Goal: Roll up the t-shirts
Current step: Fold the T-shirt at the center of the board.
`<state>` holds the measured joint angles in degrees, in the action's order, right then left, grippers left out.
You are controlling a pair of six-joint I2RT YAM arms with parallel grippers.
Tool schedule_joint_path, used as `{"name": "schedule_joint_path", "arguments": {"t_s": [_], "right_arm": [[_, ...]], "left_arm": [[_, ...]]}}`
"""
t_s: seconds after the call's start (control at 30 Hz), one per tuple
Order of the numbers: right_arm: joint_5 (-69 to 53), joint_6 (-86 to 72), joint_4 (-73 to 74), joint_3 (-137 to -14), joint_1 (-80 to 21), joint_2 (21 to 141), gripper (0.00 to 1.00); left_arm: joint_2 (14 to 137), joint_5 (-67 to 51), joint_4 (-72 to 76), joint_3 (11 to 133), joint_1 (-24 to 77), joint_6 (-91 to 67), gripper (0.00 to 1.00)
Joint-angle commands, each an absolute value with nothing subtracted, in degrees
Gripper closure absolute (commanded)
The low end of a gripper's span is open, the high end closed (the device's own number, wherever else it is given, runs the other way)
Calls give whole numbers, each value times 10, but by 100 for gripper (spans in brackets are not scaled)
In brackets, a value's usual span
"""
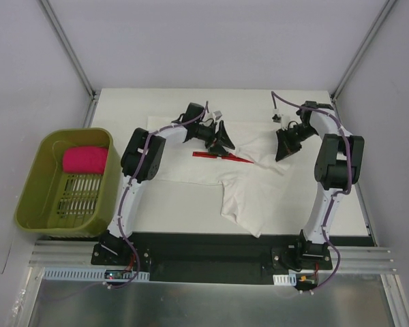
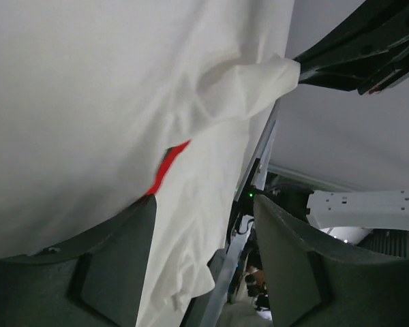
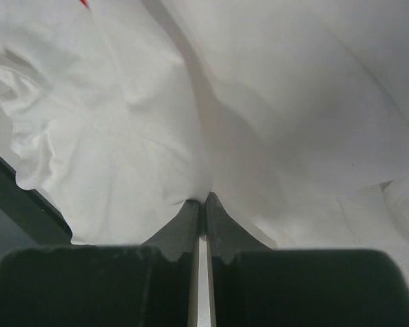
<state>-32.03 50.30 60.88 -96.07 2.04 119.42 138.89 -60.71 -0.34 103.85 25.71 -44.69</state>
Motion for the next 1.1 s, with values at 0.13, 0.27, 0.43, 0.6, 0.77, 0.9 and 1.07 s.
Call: {"name": "schedule_joint_path", "arguments": {"t_s": [0.13,0.27,0.43,0.6,0.77,0.9,1.07], "right_arm": [[-351,419,611,-1054,38,1259,99],[-348,396,586,-1094,40,1295,99],[-311,367,556,-1125,40,1318,89],[-208,361,523,-1121,43,1280,57],[-220,465,421,-941,34,1097,53],[-239,570,422,-832,-21,1029,55],[-238,605,431,-830,-77,1053,58]], "left_arm": [[1348,-596,320,942,286,-635,43],[1342,-566,245,966,315,-568,42],[1284,-547,93,944,315,-439,42],[1196,-538,-16,894,258,-305,41],[1131,-562,-125,880,187,-209,40],[1100,-556,-176,885,148,-159,40],[1073,-534,-206,894,141,-120,39]]}}
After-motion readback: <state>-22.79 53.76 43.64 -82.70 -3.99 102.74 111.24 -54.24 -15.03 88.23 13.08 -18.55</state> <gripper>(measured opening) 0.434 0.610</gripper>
